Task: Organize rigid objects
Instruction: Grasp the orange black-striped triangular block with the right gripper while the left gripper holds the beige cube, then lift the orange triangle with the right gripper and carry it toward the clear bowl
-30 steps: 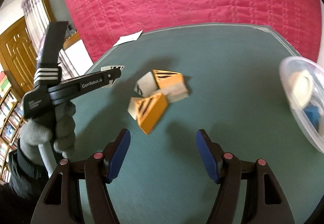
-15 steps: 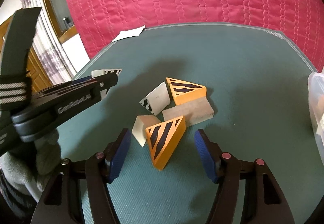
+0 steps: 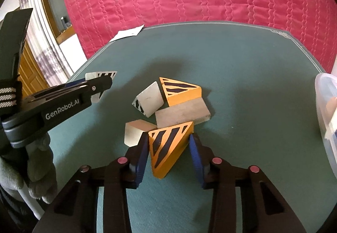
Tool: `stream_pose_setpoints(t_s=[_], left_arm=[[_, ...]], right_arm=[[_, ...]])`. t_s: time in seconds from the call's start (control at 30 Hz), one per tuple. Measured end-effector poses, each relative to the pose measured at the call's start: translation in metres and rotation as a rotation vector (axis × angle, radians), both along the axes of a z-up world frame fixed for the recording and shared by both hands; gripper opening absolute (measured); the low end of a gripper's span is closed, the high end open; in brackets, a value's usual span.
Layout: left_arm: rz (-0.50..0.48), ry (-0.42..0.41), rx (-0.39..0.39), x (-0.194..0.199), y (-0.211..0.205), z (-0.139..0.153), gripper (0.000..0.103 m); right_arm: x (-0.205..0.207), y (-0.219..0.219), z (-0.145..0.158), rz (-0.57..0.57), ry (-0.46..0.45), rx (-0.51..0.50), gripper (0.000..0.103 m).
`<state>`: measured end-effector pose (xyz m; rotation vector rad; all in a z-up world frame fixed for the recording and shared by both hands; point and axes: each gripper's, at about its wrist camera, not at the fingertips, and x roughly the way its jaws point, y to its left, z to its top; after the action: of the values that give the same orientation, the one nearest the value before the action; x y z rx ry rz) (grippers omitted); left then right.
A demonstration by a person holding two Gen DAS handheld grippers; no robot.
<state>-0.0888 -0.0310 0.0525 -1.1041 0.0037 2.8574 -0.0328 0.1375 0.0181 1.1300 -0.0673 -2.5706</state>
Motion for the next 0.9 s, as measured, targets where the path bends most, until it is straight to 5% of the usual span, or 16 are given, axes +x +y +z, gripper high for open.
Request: stream_pose_setpoints(t_s=[0.9], left_arm=[[-0.102, 0.071, -0.07, 0.026, 0.039, 0.008, 0.031]], right_arm=[[0.045, 0.065, 0.017, -0.111, 0.056, -0.072, 0.037]])
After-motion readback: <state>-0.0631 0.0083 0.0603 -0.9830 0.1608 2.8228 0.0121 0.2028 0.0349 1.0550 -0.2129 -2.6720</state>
